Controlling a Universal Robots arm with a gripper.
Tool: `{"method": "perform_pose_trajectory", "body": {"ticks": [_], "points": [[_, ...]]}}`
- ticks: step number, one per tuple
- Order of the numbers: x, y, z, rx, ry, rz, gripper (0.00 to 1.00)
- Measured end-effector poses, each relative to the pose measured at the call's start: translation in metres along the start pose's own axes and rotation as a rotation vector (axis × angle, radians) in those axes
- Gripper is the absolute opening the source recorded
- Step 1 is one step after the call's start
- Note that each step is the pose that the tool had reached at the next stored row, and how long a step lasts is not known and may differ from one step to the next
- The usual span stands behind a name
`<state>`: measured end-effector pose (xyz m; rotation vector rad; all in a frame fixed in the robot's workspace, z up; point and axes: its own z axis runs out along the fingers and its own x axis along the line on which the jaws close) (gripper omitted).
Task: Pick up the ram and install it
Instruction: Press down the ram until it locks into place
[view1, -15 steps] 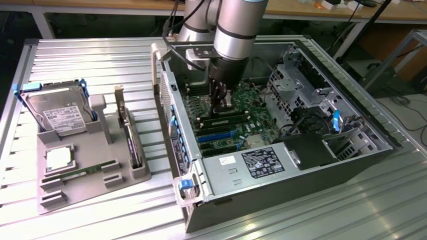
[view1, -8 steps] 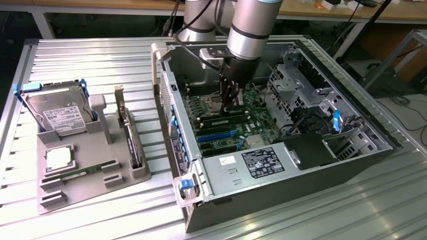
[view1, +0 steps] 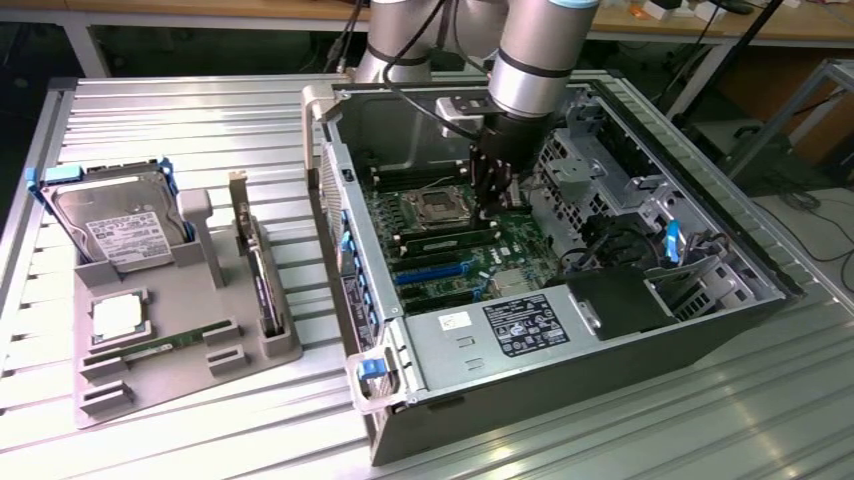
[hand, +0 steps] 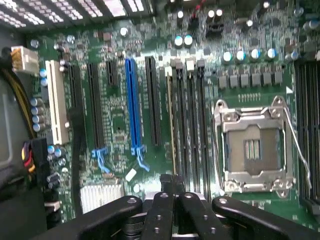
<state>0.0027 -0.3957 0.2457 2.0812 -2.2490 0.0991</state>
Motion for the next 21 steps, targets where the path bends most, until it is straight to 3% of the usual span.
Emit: {"method": "perform_pose_trajectory", "body": {"ticks": [5,9,13,18,21], "points": [[-0.001,-0.0097,-0.0003,0.0096,0.0002,-0.072,0.11],[-0.001,-0.0153,-0.0026,0.0112,0.0003,-0.086,0.11],[0.000,-0.0166,-0.0159,0.0113,0.0005,-0.087,0.11],[0.003,-0.0180,-0.0452,0.0113,0.0010,-0.088,0.11],[0.004,-0.0182,-0.0554,0.0113,0.0009,-0.088,0.11]]}}
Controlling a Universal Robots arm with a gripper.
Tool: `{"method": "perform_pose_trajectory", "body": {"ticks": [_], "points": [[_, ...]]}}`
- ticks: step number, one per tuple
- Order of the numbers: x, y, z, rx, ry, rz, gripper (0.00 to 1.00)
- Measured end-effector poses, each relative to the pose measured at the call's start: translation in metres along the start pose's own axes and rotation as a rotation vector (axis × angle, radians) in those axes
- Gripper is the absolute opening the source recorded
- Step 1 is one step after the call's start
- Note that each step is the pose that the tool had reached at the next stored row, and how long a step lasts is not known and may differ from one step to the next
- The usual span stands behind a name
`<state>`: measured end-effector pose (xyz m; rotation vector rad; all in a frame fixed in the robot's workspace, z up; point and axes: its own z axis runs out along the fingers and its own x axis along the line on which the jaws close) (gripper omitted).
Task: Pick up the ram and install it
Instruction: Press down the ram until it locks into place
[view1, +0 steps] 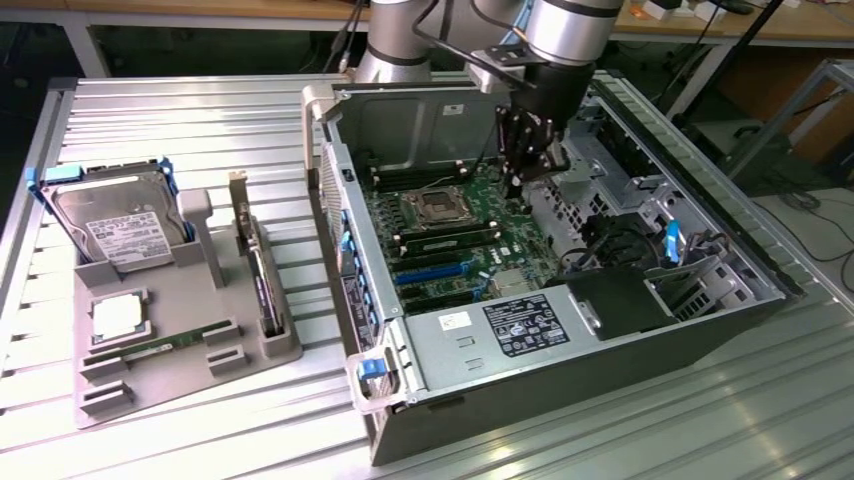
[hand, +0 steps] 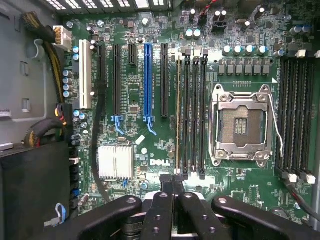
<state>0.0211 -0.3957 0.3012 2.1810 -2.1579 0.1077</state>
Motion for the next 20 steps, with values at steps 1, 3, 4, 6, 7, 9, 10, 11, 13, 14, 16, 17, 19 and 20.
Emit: {"method": "perform_pose_trajectory", "body": {"ticks": [1,3,4,6,7,9,10,11,13,14,16,17,19,20], "points": [[0.0005,0.0000,-0.0047,0.0000,0.0001,0.000,0.11],[0.0005,0.0000,-0.0046,0.0000,-0.0004,0.000,0.11],[0.0004,0.0000,-0.0046,0.0000,-0.0004,0.000,0.11],[0.0005,-0.0001,-0.0047,0.0000,-0.0002,0.000,0.11],[0.0005,0.0000,-0.0047,0.0000,-0.0003,0.000,0.11],[0.0005,0.0000,-0.0047,0.0000,-0.0002,0.000,0.11],[0.0005,0.0000,-0.0047,0.0000,-0.0002,0.000,0.11],[0.0005,-0.0001,-0.0047,0.0000,-0.0002,0.000,0.11],[0.0005,0.0000,-0.0047,0.0000,-0.0002,0.000,0.11],[0.0005,-0.0001,-0.0047,0.0000,-0.0002,0.000,0.11],[0.0005,0.0000,-0.0047,0.0000,-0.0002,0.000,0.11],[0.0005,0.0000,-0.0047,0.0000,-0.0002,0.001,0.11],[0.0005,-0.0001,-0.0048,-0.0017,-0.0001,0.016,0.11],[0.0005,-0.0001,-0.0048,-0.0047,-0.0002,0.047,0.11]]}}
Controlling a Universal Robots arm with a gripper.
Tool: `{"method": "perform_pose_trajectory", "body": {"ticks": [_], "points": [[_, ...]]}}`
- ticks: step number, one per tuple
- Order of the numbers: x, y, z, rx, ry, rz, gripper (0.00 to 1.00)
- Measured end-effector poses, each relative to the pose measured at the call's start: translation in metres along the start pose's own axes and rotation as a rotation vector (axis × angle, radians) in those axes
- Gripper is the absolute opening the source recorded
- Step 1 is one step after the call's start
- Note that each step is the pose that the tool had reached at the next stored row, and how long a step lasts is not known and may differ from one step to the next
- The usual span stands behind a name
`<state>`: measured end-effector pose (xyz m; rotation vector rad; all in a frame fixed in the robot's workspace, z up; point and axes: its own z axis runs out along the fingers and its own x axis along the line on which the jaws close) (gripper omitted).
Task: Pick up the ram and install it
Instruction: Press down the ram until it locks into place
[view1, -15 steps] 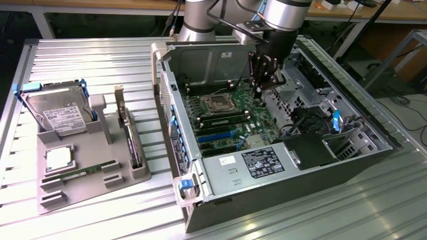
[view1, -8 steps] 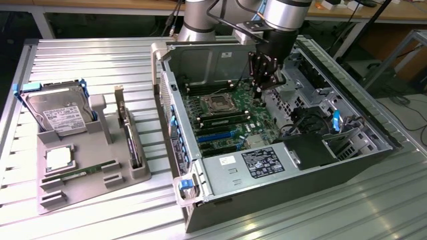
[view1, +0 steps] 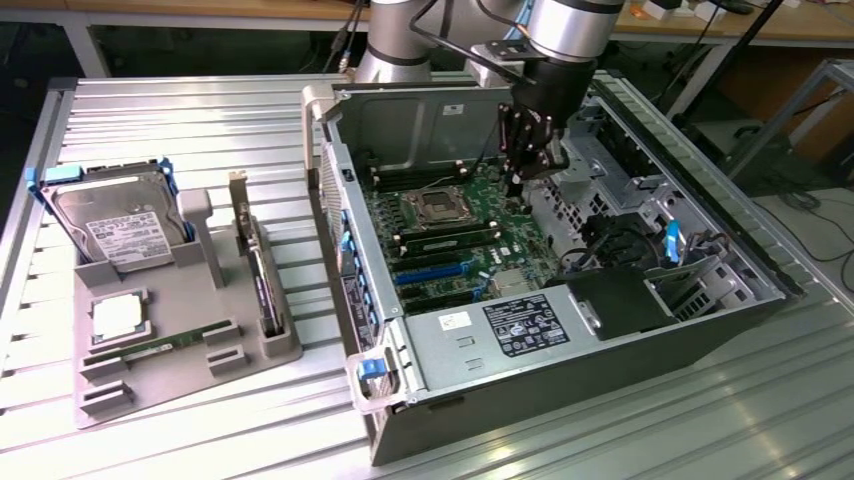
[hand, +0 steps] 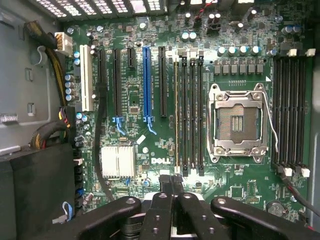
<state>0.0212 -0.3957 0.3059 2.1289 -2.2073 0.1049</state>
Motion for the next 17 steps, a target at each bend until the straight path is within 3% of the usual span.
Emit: {"method": "perform_pose_trajectory", "body": {"ticks": [3,17], "points": [[0.0000,0.0000,0.0001,-0.0072,-0.0005,0.072,0.11],[0.0000,0.0000,0.0000,-0.0255,-0.0036,0.253,0.11]]}}
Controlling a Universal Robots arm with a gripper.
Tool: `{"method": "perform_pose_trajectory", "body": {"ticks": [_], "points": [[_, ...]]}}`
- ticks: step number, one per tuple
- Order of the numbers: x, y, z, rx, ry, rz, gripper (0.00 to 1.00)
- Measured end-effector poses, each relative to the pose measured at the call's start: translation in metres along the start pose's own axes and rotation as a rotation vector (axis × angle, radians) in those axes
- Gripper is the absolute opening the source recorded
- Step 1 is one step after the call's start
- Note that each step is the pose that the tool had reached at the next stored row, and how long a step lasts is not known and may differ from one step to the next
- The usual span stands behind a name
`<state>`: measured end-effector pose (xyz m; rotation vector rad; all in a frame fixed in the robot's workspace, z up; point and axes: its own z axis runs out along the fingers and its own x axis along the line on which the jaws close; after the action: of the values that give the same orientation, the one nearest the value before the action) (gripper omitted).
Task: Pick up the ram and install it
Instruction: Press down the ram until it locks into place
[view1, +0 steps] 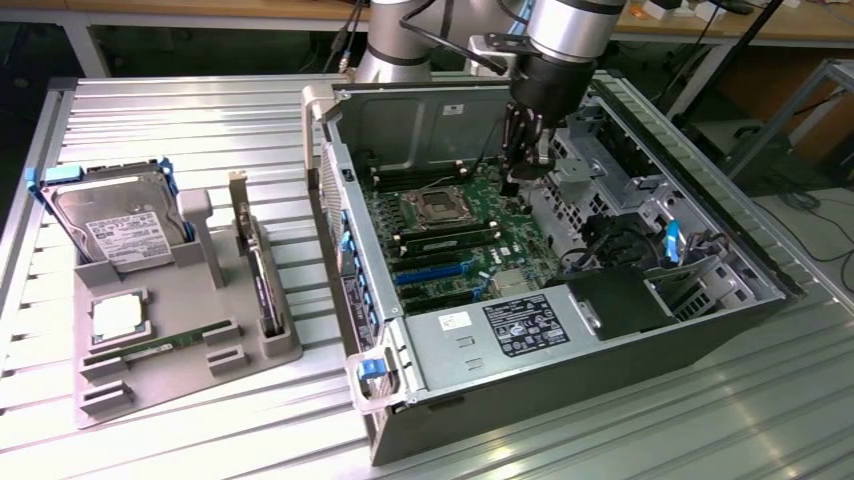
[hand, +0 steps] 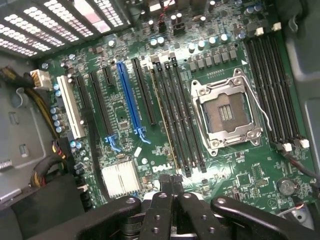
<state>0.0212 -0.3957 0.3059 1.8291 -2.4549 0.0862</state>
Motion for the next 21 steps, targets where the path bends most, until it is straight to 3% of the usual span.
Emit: {"method": "perform_pose_trajectory", "body": {"ticks": [10,21], "points": [[0.0000,0.0000,0.0000,-0.0130,-0.0004,0.134,0.11],[0.0000,0.0000,0.0000,-0.0434,-0.0010,0.446,0.11]]}}
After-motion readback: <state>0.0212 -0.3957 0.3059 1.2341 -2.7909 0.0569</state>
